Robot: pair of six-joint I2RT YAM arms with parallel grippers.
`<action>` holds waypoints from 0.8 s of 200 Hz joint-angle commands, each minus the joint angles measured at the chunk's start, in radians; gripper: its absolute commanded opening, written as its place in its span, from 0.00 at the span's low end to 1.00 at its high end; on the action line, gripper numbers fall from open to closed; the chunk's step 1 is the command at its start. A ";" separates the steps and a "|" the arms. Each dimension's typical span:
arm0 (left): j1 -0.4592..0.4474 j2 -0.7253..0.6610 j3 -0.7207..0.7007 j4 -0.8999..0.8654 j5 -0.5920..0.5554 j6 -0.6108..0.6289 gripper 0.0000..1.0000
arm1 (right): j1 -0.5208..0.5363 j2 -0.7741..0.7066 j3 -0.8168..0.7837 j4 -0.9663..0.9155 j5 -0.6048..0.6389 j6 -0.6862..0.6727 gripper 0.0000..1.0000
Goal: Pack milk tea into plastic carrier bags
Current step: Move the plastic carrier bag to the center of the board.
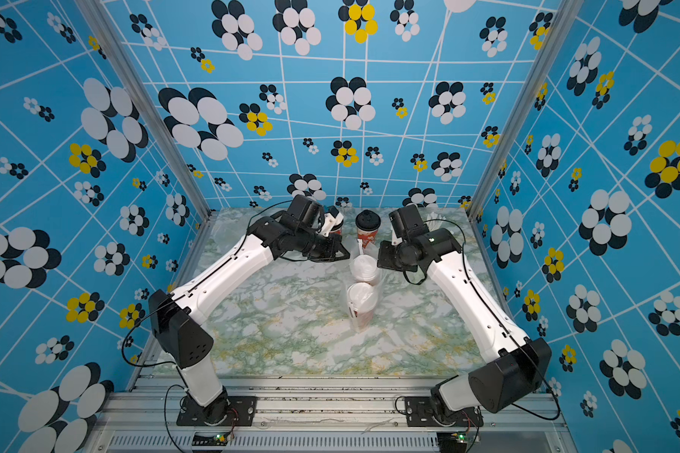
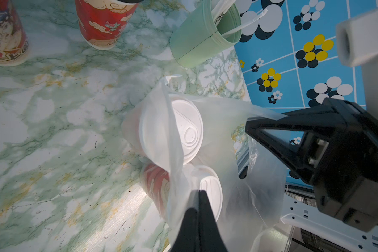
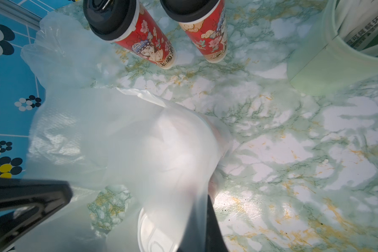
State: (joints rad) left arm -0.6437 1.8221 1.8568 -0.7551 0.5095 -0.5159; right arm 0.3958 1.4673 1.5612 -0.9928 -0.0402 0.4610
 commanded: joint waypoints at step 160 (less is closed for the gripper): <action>0.171 -0.088 0.074 -0.221 -0.109 0.175 0.37 | -0.046 -0.023 0.197 -0.135 0.022 -0.074 0.39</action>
State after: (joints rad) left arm -0.5480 1.8069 1.9457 -0.8879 0.4522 -0.4274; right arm 0.3546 1.4811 1.7172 -1.0737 -0.0555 0.3958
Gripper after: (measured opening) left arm 0.362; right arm 0.377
